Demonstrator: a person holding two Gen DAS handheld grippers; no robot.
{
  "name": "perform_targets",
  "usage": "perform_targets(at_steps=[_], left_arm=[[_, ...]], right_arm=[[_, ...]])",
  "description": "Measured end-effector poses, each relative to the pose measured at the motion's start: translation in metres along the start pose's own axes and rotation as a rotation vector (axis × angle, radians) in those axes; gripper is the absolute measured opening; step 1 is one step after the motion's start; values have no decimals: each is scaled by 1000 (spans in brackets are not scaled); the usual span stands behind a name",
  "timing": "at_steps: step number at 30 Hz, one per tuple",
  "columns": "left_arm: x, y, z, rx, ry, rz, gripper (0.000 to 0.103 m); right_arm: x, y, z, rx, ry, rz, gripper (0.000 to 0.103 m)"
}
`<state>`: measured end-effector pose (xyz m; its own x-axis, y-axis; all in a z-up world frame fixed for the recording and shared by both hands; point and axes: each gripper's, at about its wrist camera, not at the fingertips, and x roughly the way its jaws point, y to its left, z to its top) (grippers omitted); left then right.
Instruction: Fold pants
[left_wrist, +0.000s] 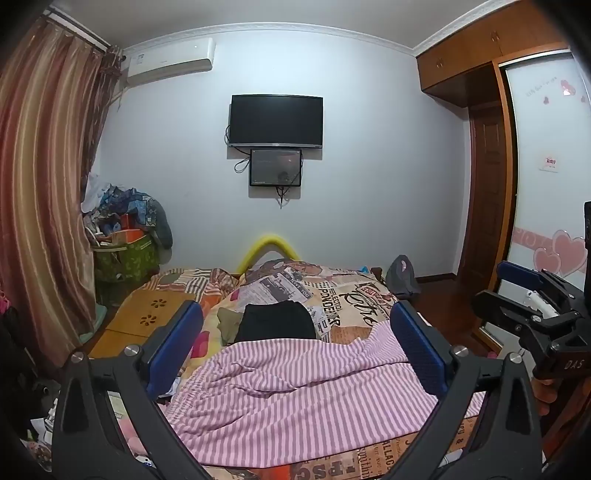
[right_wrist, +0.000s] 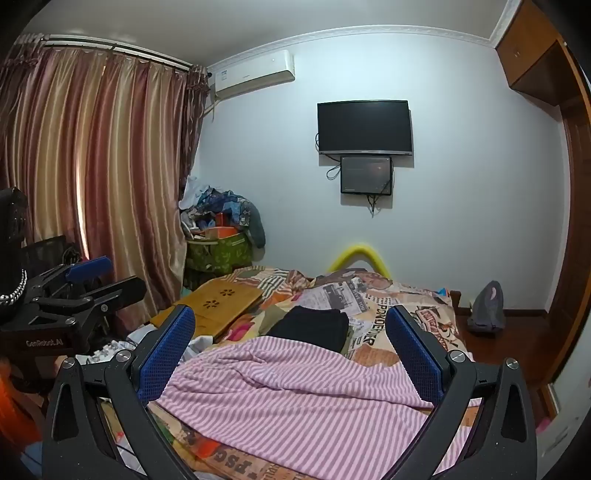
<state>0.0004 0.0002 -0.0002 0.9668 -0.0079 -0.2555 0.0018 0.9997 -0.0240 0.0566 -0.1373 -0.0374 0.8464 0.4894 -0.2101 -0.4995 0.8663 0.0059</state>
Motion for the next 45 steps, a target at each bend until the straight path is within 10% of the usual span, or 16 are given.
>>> perform_targets(at_steps=[45], left_arm=[[3,10,-3,-29,-8,-5,103]], right_arm=[[5,0,-3,14,20,-16,102]])
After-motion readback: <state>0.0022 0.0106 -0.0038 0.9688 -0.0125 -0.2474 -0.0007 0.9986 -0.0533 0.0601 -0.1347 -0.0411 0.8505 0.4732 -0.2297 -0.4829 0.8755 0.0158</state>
